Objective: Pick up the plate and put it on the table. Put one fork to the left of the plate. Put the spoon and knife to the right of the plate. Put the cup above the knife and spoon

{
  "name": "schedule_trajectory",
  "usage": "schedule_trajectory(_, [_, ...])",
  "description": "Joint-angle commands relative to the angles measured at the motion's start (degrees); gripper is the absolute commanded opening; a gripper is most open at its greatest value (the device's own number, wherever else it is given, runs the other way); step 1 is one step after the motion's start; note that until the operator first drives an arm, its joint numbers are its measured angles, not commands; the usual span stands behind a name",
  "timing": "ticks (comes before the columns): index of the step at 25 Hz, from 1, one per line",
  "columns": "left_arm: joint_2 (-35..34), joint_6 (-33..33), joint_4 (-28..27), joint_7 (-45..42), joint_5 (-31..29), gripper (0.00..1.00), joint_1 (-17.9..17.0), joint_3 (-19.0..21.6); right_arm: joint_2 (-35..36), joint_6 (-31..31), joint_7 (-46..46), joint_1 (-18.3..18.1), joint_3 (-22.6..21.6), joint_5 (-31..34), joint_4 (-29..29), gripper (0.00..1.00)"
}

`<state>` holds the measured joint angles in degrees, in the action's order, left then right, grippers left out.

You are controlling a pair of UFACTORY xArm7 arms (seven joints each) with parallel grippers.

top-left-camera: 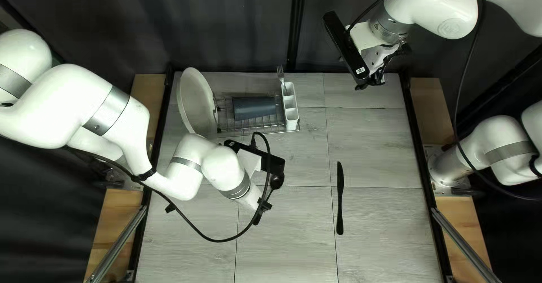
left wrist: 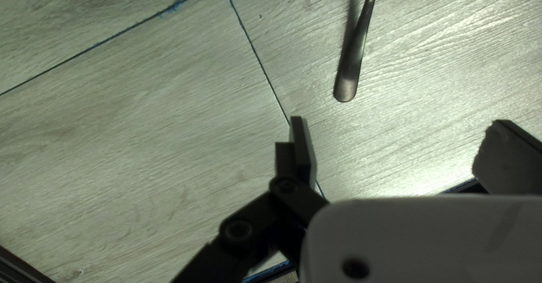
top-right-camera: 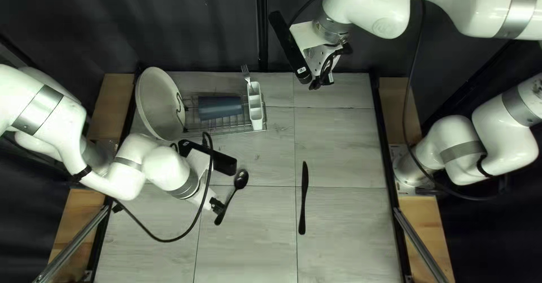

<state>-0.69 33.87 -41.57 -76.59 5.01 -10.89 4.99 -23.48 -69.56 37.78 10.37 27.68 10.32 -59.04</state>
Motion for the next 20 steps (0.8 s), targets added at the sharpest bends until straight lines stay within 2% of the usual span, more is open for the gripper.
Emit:
schedule_trajectory(1, [4.10, 1.00, -2.77, 11.79, -0.71, 1.00, 1.38, -0.65, 0.00, 0.00, 0.00, 0.00, 0.00, 0.00, 0.00, 1.00])
schedule_trajectory(12, [17.73, -3.22, -9.33, 8.67, -8.09, 1.00, 0.14, -3.31, 0.00, 0.00, 0.00, 0.00, 0.00, 0.00, 0.00, 1.00])
schedule_trajectory(17, [22.66, 0.00, -14.54, 3.80, -11.70, 1.00, -2.52, -5.34, 0.00, 0.00, 0.00, 0.00, 0.00, 0.00, 0.00, 1.00])
schedule_trajectory(19, [23.25, 1.06, -15.49, 3.09, -12.25, 0.86, -2.88, -5.66, 0.00, 0.00, 0.00, 0.00, 0.00, 0.00, 0.00, 1.00])
schedule_trajectory(20, [23.39, 1.50, -15.79, 2.61, -12.60, 0.32, -3.13, -5.85, 0.00, 0.00, 0.00, 0.00, 0.00, 0.00, 0.00, 1.00])
